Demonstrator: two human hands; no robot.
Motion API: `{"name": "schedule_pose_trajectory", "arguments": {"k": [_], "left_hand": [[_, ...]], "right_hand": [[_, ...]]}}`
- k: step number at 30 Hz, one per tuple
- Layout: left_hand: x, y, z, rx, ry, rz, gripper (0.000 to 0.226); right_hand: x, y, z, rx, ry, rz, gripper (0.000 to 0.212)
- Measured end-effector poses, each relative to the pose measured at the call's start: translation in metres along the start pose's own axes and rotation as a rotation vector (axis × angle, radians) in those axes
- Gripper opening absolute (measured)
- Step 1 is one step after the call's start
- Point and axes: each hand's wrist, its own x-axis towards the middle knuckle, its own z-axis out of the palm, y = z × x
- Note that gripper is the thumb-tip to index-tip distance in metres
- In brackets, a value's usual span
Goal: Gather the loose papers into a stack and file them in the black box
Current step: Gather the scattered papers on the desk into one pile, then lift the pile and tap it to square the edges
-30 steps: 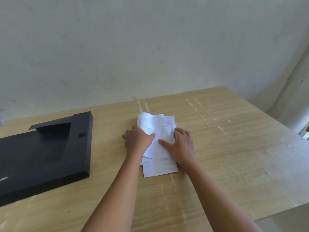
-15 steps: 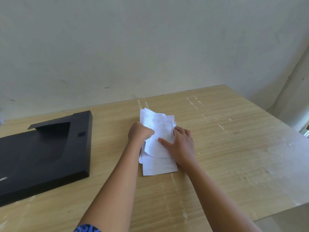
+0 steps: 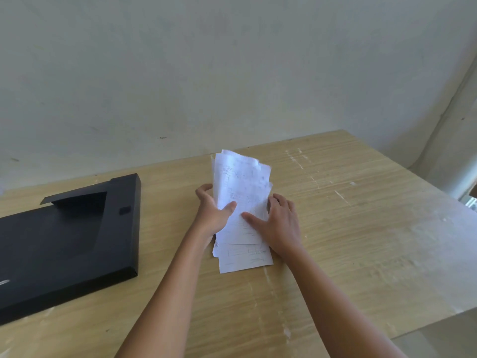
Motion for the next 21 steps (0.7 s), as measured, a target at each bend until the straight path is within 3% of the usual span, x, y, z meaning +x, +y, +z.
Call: {"name": "schedule_pose_trajectory", "arguments": {"k": [2, 5, 8, 14, 21], "left_hand": [[-0.009, 0.000, -0.008, -0.124, 0.023, 0.039, 0.057], [-0.023, 0.014, -0.024, -0.129, 0.050, 0.168, 0.032], [-0.039, 0.036, -0.036, -0.089, 0.115, 0.273, 0.038], [-0.076, 0.054, -0.043, -0.099, 0.229, 0.544, 0.054], [-0.083, 0.027, -0.039, -0.024, 0.242, 0.512, 0.059]], "right_hand": [[0.001, -0.003, -0.011, 0.208, -0.058, 0.027, 0.073], [0.004, -0.019, -0.036, 0.651, -0.186, 0.026, 0.045], [0.001, -0.043, -0.060, 0.755, -0.121, -0.090, 0.022], [-0.025, -0.075, -0.079, 0.938, -0.041, -0.215, 0.016], [-0.046, -0.069, -0.060, 0.848, -0.022, -0.225, 0.026]]}}
